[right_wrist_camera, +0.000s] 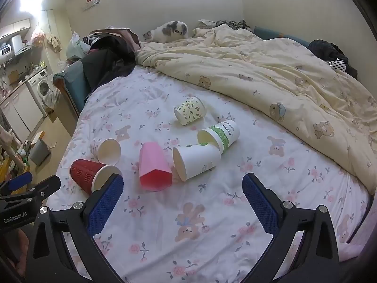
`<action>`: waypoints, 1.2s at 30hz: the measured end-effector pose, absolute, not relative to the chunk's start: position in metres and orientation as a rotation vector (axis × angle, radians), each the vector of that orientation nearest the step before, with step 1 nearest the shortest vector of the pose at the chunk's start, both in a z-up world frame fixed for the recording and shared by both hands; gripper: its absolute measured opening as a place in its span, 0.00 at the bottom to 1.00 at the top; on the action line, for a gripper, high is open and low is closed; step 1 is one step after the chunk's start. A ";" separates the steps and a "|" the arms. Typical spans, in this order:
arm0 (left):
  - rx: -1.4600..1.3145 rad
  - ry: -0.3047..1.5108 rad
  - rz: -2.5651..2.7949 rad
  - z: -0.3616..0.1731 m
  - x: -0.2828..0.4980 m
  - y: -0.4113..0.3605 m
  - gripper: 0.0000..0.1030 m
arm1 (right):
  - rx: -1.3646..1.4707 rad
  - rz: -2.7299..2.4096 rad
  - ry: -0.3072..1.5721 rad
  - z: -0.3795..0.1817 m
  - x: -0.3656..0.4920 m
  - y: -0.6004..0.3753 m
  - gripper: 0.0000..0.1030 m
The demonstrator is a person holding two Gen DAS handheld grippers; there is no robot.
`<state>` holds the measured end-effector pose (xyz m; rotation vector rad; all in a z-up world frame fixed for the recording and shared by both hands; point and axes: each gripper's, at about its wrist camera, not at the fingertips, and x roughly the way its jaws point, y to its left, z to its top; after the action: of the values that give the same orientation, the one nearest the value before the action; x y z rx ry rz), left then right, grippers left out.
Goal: Flip cup upside down
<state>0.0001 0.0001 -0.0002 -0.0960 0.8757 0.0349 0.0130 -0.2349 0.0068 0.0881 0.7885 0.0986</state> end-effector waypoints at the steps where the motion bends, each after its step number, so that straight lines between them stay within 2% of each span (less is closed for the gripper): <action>1: -0.093 0.875 0.034 0.000 0.000 0.000 1.00 | 0.091 0.099 0.789 0.007 0.013 -0.235 1.00; 36: -0.081 0.867 0.036 0.000 -0.001 -0.003 1.00 | 0.089 0.100 0.784 0.008 0.012 -0.233 1.00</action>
<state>-0.0006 -0.0026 0.0004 -0.0808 0.8667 0.0358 0.0119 -0.2327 0.0079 0.0892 0.7839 0.1004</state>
